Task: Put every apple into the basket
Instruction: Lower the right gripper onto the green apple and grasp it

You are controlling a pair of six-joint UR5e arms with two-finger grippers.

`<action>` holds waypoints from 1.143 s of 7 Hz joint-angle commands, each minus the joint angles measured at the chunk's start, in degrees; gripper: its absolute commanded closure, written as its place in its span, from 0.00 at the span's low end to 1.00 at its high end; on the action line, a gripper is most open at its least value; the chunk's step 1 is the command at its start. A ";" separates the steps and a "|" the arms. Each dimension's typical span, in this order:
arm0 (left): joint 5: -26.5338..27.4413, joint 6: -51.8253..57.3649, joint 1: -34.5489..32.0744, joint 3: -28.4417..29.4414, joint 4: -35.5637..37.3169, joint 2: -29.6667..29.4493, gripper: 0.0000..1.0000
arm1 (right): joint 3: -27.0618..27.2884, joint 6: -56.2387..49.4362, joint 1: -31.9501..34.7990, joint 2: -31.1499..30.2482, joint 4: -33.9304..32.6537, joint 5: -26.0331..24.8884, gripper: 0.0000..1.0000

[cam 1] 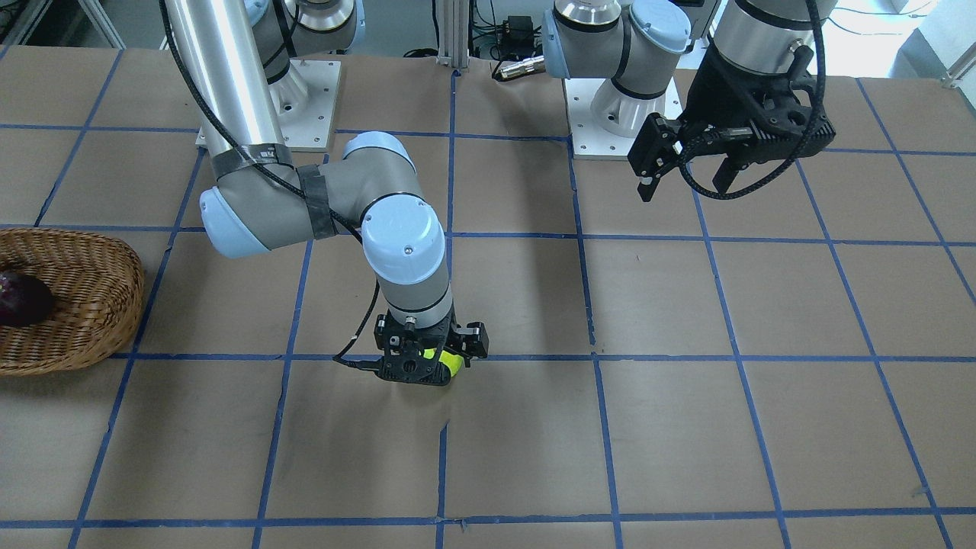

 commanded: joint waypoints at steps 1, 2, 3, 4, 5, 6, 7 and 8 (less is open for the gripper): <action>0.50 -0.09 -0.22 -0.14 0.00 -0.01 0.00 | 0.04 -0.27 0.88 1.96 -0.36 -1.16 0.02; 0.33 -0.09 -0.05 0.12 -0.35 -0.01 0.00 | 0.31 -0.80 0.88 2.05 -0.27 -2.55 0.02; 1.20 0.26 0.04 0.82 -0.35 -0.27 0.00 | 1.01 -0.80 0.88 2.05 -0.36 -2.65 0.03; 1.56 1.13 0.04 1.96 -1.31 -1.06 0.00 | 1.36 -0.89 0.88 1.97 -0.45 -2.74 0.11; 1.47 2.80 0.13 2.49 -3.23 -1.15 0.00 | 0.75 -1.06 0.79 1.88 -0.36 -2.74 0.42; 1.65 6.12 0.13 2.84 -3.17 -1.15 0.00 | 0.05 -1.67 0.01 0.31 0.25 -2.48 0.56; 1.13 6.15 0.13 3.11 -3.16 -1.50 0.00 | -0.30 -4.73 -1.91 -2.66 1.82 -2.74 0.55; 1.03 6.15 0.22 3.11 -3.16 -1.42 0.00 | 0.65 -8.15 -5.76 -6.69 6.27 -3.09 0.57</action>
